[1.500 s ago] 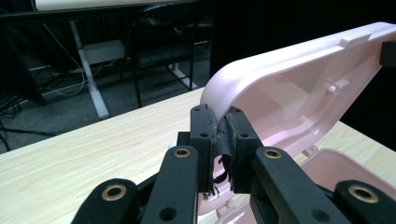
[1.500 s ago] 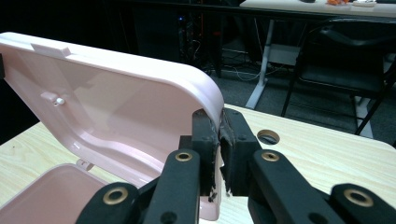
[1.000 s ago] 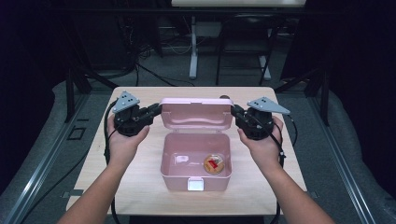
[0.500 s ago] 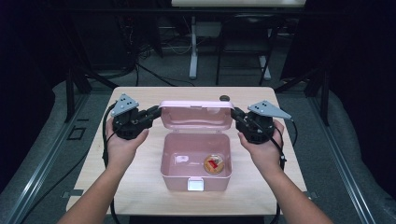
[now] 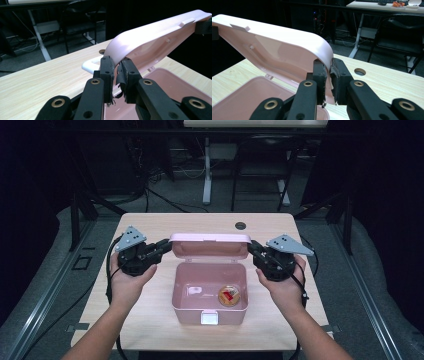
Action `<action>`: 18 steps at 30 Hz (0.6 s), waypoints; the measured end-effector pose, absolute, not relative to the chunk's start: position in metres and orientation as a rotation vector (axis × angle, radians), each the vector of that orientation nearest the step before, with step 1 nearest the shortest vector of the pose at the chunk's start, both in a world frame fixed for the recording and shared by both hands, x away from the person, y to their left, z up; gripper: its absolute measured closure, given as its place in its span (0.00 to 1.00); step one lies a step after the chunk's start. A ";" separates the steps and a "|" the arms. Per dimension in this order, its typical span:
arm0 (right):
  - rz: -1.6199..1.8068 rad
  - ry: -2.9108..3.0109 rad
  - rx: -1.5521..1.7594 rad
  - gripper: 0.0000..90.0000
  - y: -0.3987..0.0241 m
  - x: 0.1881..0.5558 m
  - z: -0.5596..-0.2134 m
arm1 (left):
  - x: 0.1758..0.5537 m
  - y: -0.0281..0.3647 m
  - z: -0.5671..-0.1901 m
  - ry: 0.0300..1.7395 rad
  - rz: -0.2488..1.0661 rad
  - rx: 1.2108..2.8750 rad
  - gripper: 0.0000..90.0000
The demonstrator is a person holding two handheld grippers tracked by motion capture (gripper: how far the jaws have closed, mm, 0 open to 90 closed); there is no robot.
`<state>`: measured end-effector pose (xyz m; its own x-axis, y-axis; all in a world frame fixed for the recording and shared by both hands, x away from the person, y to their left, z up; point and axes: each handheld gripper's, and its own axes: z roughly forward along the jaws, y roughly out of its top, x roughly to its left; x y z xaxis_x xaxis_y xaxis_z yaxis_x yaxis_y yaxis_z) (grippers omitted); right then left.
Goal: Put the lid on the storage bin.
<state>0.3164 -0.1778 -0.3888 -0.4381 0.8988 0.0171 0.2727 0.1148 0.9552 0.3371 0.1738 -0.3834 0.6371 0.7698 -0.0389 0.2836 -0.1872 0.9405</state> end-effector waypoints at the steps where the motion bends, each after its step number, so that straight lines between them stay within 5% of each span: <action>1: 1.342 1.794 1.131 0.91 -0.178 0.316 -0.390 | 0.336 0.174 -0.384 0.856 0.550 1.758 0.90; 18: 1.390 1.779 1.130 0.91 -0.181 0.302 -0.399 | 0.321 0.181 -0.387 0.835 0.528 1.765 0.93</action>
